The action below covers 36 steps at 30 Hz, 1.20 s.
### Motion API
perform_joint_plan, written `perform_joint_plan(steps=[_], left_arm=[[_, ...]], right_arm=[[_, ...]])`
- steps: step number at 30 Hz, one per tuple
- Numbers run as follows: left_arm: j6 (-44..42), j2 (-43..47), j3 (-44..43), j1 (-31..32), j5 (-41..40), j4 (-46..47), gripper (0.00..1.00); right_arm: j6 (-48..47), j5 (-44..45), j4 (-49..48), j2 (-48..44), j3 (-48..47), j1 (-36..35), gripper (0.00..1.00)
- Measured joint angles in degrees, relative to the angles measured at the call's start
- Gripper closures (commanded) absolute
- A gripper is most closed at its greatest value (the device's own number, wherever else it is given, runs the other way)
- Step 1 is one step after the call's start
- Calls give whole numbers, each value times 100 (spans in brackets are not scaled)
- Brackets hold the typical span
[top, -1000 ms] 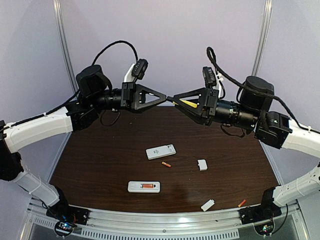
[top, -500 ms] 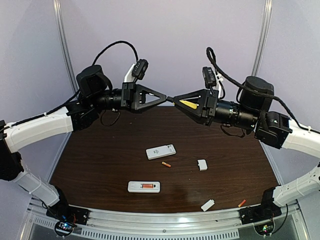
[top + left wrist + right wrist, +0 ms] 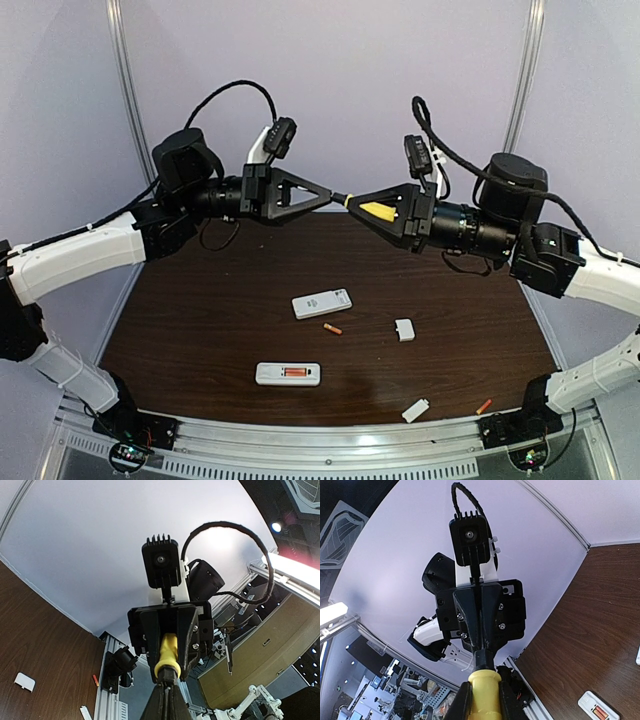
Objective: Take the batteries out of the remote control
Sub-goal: Pass from the left arm to the right
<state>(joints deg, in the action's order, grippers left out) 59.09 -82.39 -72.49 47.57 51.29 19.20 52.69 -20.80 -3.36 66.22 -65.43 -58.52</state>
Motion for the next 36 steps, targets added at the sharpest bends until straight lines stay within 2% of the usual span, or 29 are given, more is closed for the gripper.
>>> perform_joint_plan(steps=[3,6,13,20,22,25,27,29,30,36], left_arm=[[-2,0,2,0,4,-17,100],[-28,9,2,0,7,-85,100],[-337,114,55,22,-109,-651,85],[-984,275,138,39,-446,-1799,73],[-1176,372,160,39,-560,-2114,66],[-1467,538,181,39,-699,-2531,49],[-1679,649,188,39,-809,-2787,30],[-1880,741,199,39,-925,-2994,7],[-1971,800,214,39,-1012,-3099,3],[-2452,1283,455,39,-1827,-3746,3]], right_arm=[[2,0,22,-13,0,0,99],[2,2,66,-24,2,0,100],[15,28,369,-24,2,-11,100],[7,186,776,-24,35,-13,100],[2,232,822,-24,61,-13,100],[0,280,879,-22,138,-13,100],[-2,291,938,-20,173,-13,100],[-17,304,1040,7,175,-13,100],[-31,310,1078,24,175,-13,100],[-221,378,1600,199,127,-13,100]])
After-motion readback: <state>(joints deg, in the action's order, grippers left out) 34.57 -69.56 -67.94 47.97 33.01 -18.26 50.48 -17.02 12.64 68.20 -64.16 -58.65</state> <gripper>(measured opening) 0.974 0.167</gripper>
